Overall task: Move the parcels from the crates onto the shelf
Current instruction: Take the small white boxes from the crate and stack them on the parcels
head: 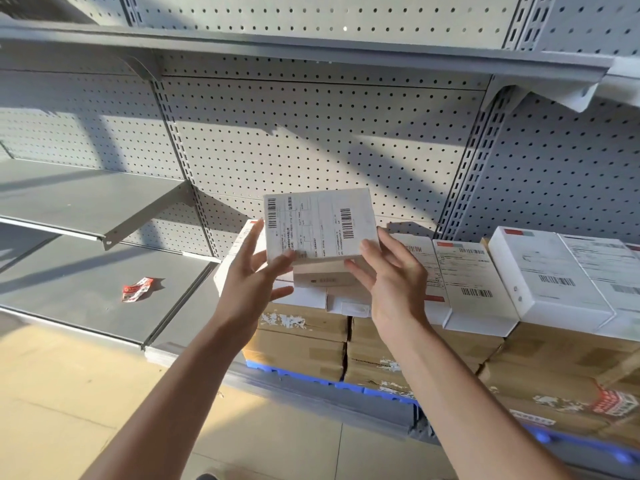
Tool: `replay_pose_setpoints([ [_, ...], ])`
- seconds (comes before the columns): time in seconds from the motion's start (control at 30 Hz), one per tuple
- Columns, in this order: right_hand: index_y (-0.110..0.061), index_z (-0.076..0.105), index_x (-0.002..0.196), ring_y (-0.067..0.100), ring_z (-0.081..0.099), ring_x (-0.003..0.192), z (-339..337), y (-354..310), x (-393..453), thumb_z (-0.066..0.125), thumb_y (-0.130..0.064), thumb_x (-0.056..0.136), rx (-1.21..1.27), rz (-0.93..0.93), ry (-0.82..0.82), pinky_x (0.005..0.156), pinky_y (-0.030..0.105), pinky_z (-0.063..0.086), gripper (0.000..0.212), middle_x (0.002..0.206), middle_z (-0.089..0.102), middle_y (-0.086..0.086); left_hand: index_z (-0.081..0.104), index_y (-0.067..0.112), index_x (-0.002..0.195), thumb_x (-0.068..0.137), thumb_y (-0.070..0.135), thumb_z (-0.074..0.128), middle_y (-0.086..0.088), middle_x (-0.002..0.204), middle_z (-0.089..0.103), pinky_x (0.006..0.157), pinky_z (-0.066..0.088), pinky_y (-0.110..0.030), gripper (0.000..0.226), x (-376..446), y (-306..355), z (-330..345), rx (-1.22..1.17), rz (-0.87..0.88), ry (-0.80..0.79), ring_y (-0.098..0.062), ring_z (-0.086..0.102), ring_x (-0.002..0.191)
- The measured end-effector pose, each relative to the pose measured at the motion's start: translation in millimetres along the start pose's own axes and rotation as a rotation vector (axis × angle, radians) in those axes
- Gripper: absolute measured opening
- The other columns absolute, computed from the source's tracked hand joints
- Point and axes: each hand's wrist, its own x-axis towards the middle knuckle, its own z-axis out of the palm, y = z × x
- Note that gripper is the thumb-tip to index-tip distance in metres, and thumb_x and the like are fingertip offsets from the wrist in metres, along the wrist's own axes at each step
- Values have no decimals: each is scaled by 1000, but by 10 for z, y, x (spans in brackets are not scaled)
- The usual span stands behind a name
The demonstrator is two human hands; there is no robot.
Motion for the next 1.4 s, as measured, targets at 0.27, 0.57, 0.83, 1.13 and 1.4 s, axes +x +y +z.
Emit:
replay_pose_setpoints([
  [0.27, -12, 68, 113, 26, 72, 98, 56, 42, -64, 73, 5, 86, -193, 80, -104, 83, 44, 63, 32, 108, 72, 10, 46, 34, 149, 90, -2, 68, -5, 126, 70, 85, 60, -48, 72, 48, 100, -43, -174, 75, 49, -26, 69, 114],
  [0.57, -41, 25, 159, -7, -6, 151, -49, -130, 16, 84, -43, 80, -1223, -537, -619, 120, 27, 8, 98, 167, -5, -23, 45, 34, 150, 86, -3, 68, -6, 110, 75, 81, 57, -47, 77, 127, 151, -200, -223, -51, 70, -28, 72, 89],
  [0.83, -34, 30, 159, 1, 0, 153, -92, -37, -31, 85, -56, 71, -1330, -662, -782, 117, 28, 15, 106, 167, -5, -21, 50, 31, 143, 90, 9, 71, -1, 100, 73, 73, 53, -38, 62, 150, 153, -246, -245, -66, 133, -24, 66, 83],
  [1.13, -24, 51, 148, 0, 23, 144, 50, 142, -119, 81, -49, 77, -1203, -728, -566, 106, -1, 12, 81, 160, 21, -23, 43, 21, 149, 92, 19, 73, -4, 131, 65, 80, 61, -41, 65, 61, 140, -168, -99, 21, 198, -21, 71, 105],
  [1.4, -19, 52, 147, 18, 31, 144, 386, 453, -171, 74, -54, 84, -1257, -704, -457, 114, 15, 23, 75, 161, 35, -2, 62, 23, 137, 96, 22, 69, 23, 118, 70, 69, 59, -26, 42, -72, 131, -203, 220, 168, 204, 1, 71, 97],
])
